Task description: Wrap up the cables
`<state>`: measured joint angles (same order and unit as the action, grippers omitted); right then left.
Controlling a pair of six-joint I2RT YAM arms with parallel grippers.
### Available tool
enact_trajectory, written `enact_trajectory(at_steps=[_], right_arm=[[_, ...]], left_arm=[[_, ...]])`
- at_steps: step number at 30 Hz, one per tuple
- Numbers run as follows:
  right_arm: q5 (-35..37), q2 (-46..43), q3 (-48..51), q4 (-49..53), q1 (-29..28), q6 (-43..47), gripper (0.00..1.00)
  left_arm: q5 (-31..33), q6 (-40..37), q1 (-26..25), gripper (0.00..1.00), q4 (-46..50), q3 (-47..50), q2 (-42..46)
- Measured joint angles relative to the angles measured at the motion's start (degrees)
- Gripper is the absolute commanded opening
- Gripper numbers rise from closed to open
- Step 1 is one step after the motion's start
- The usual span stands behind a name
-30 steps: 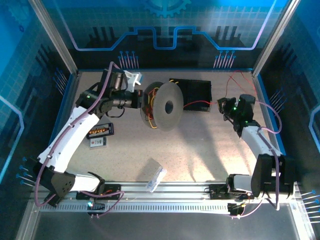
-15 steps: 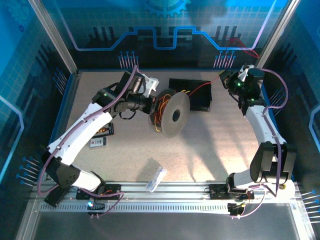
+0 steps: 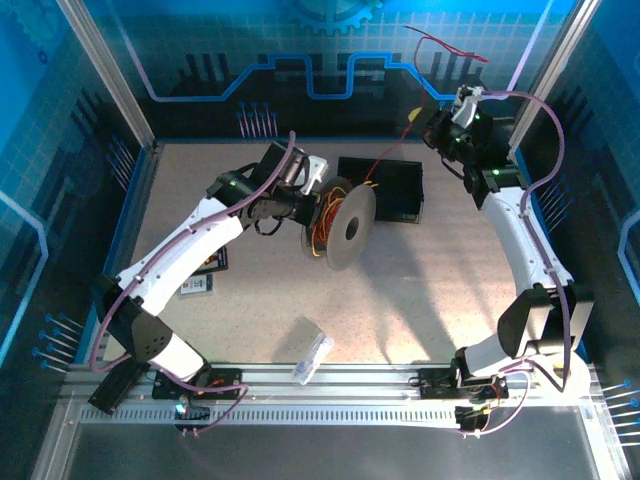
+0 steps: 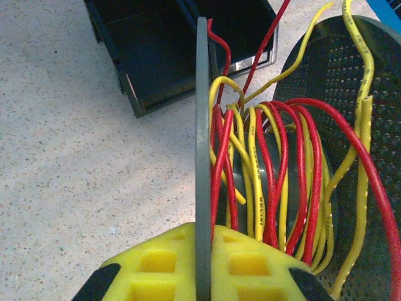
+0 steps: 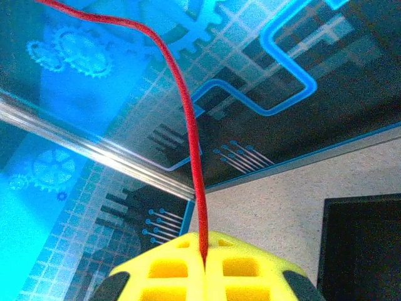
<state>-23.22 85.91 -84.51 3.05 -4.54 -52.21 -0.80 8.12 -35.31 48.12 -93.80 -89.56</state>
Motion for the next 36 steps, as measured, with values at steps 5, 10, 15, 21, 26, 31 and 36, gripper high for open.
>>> enact_trajectory(at_steps=[5, 10, 15, 21, 26, 31, 36], right_arm=[[0.81, 0.37, -2.40, 0.87, -5.64, 1.97, 0.00], [3.78, 0.35, -2.49, 0.87, -12.70, 3.67, 0.00], [8.00, -0.50, -1.84, 0.50, -19.96, 4.96, 0.00], [14.12, -3.54, 2.64, -1.81, -28.33, 5.81, 0.00], [19.61, -5.09, 8.15, -6.08, -34.64, 5.53, 0.00], [24.83, -5.60, 14.78, -11.39, -41.11, 4.24, 0.00], [29.59, -5.60, 22.10, -17.40, -46.07, 1.27, 0.00]], left_arm=[[2.21, -0.02, -0.02, 0.00, 0.72, -0.70, -1.42], [5.07, 1.46, 0.00, 0.00, 3.34, -1.99, -3.37], [7.93, 5.49, 1.81, 0.00, 4.92, -2.51, -4.24], [10.88, 11.87, 6.95, 0.00, 6.01, -3.50, -4.26], [11.72, 17.55, 10.75, 0.00, 6.47, -4.33, -4.26], [11.76, 21.97, 14.58, 0.00, 6.88, -4.35, -4.26], [11.26, 26.14, 18.36, 0.00, 7.08, -4.37, -4.26]])
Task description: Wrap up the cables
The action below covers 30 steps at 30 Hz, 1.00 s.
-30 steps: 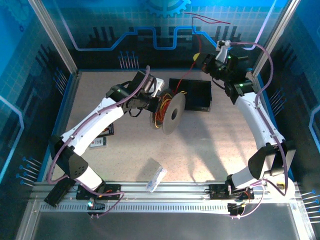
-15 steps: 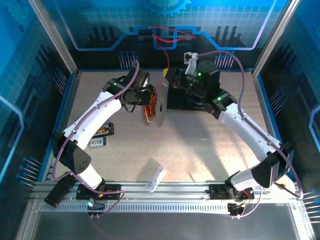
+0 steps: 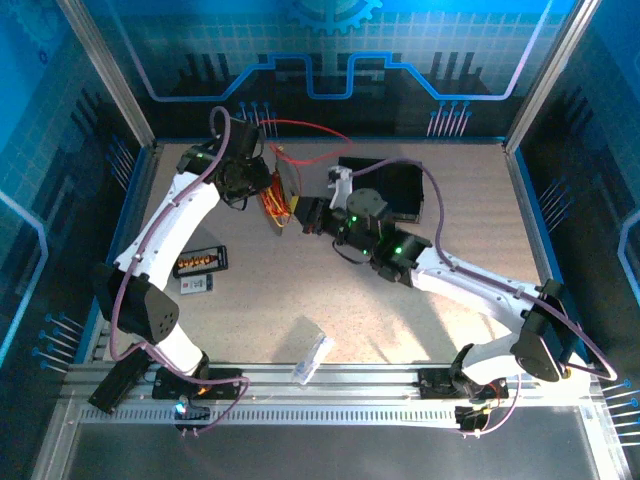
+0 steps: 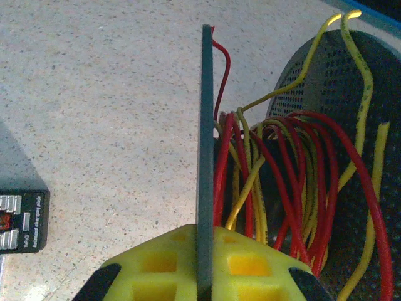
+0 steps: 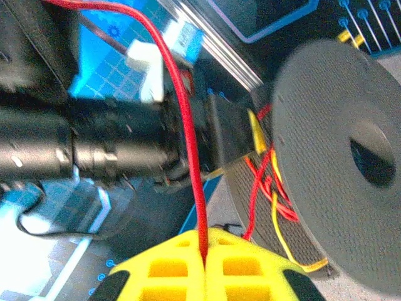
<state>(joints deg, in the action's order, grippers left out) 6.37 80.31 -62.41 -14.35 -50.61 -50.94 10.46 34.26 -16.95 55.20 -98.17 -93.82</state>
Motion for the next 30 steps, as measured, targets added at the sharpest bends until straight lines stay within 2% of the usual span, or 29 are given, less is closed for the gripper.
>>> enact_trajectory(at_steps=[6, 13, 22, 30], right_arm=[[3.76, 1.55, 12.35, -12.35, -1.20, -8.22, 0.00], [4.90, 10.64, 20.87, -28.11, -0.59, -17.70, 0.00], [3.02, 16.87, 22.93, -38.32, 1.66, -23.50, 0.00], [-1.14, 23.50, 22.40, -47.30, 4.22, -27.80, 0.00]], left_arm=[[-2.12, 3.74, 4.17, 0.00, 0.31, -0.37, -1.31], [-7.52, 6.21, 7.45, 0.00, 0.70, 0.28, -2.03], [-13.35, 6.14, 10.97, 0.00, -2.43, 5.09, -0.44], [-17.88, 5.70, 11.30, 0.00, -4.81, 6.43, 3.98]])
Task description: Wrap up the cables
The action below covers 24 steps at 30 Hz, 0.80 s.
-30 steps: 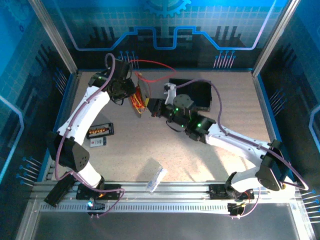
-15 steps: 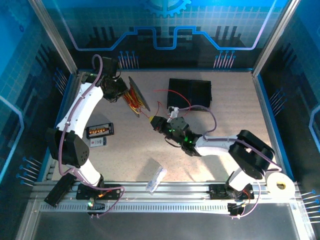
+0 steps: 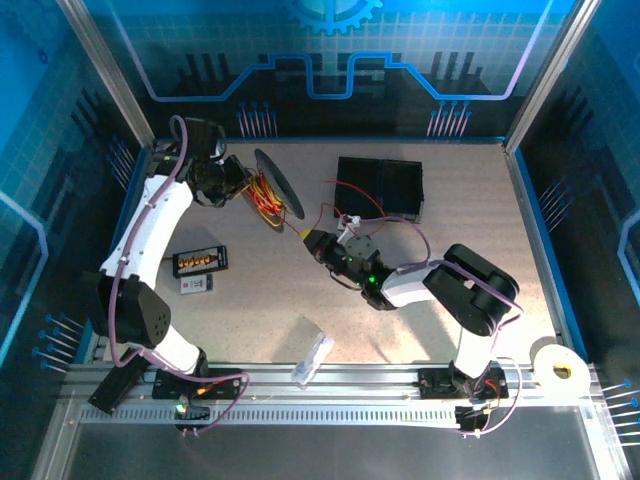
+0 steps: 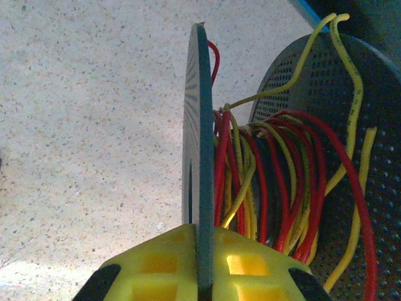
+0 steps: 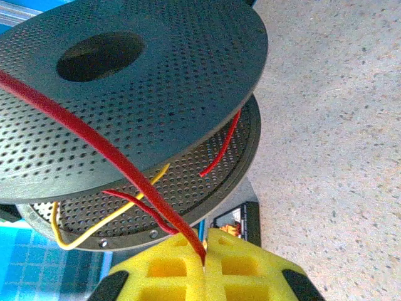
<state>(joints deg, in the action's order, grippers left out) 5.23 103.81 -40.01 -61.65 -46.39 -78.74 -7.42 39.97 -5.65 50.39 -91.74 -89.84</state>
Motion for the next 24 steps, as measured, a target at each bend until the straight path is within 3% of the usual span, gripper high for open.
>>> enact_trajectory(at_steps=[3, 6, 10, 24], right_arm=[[-1.55, 0.28, -0.83, -0.33, 0.42, -0.13, 0.00], [-3.26, -0.33, -1.92, 0.96, 0.46, 0.48, 0.28], [-6.23, -2.36, -2.23, 6.78, 0.44, 3.34, 0.48], [-19.41, -17.25, 2.05, 18.21, 0.57, 14.91, 0.85]], left_arm=[[0.07, -0.37, 0.55, 0.00, -0.59, 0.61, 0.87], [0.20, -1.01, 1.18, 0.00, -1.49, 1.03, 1.33], [1.55, -1.05, 2.01, 0.00, -4.68, 1.20, 1.95], [7.69, -4.02, 2.10, 0.00, -7.80, -2.71, 1.86]])
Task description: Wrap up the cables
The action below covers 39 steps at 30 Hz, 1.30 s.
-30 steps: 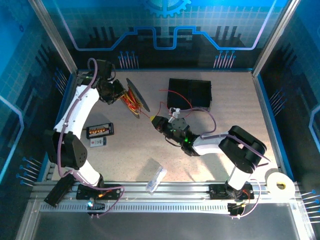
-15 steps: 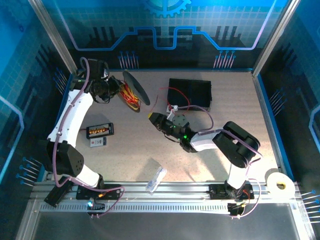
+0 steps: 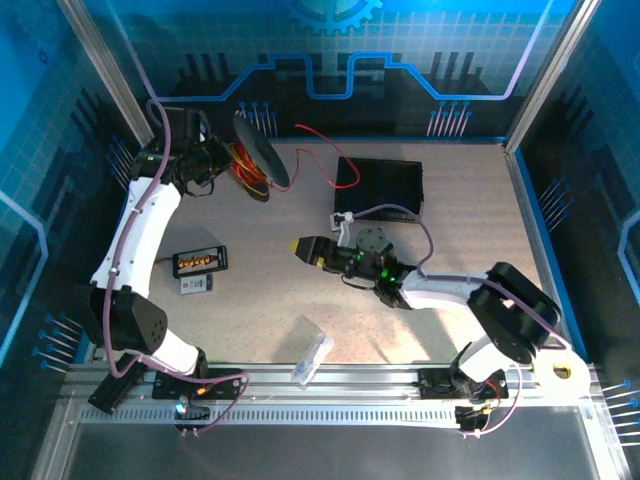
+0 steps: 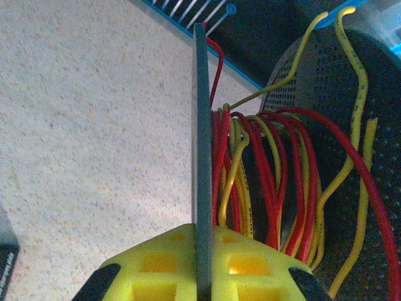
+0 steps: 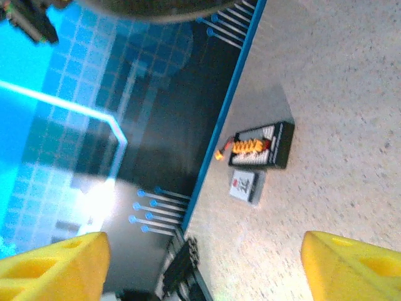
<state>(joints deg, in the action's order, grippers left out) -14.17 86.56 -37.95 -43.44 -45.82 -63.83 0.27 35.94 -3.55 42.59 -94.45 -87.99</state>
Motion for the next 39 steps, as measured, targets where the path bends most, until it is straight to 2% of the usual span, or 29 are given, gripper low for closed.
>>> enact_trajectory(at_steps=[3, 4, 10, 13, 16, 20, 23, 31, 35, 39], right_arm=[[-2.10, -6.82, 1.73, 6.49, 1.11, 4.44, 0.91], [-3.02, -9.57, 2.10, 9.03, 1.88, 6.14, 0.99], [-5.22, -29.07, 2.82, 26.49, 7.96, 13.94, 1.00], [-4.31, -37.66, 2.75, 36.04, 11.72, 14.62, 1.00], [-5.86, -43.34, 3.45, 40.52, 16.85, 12.61, 1.00], [-12.57, -46.53, 6.60, 38.18, 25.29, 5.42, 1.00], [-16.74, -44.24, 9.03, 32.89, 27.93, -1.64, 1.00], [-17.77, -40.11, 12.68, 19.26, 27.12, -19.06, 0.92], [-15.19, -38.60, 12.68, 13.16, 23.78, -25.99, 0.86], [-12.24, -34.58, 12.68, 9.01, 19.91, -31.87, 0.85]], left_arm=[[2.67, -1.68, -0.57, 0.00, -0.50, 0.00, 0.00], [3.69, -2.32, -0.94, 0.00, -0.74, 0.02, 0.04], [8.00, -6.10, -4.35, 0.00, -4.79, 2.56, 1.42], [8.72, -7.02, -6.03, 0.00, -6.58, 4.74, 2.69], [9.14, -7.76, -7.32, 0.00, -8.44, 6.67, 3.91], [9.86, -8.04, -8.66, 0.00, -10.99, 8.92, 5.25], [10.49, -8.07, -9.38, 0.00, -13.27, 11.13, 6.51], [11.96, -8.07, -10.71, 0.00, -16.35, 13.44, 7.54], [12.39, -8.04, -11.50, 0.00, -17.44, 14.08, 7.58], [12.57, -8.04, -12.17, 0.00, -17.70, 14.16, 7.58]])
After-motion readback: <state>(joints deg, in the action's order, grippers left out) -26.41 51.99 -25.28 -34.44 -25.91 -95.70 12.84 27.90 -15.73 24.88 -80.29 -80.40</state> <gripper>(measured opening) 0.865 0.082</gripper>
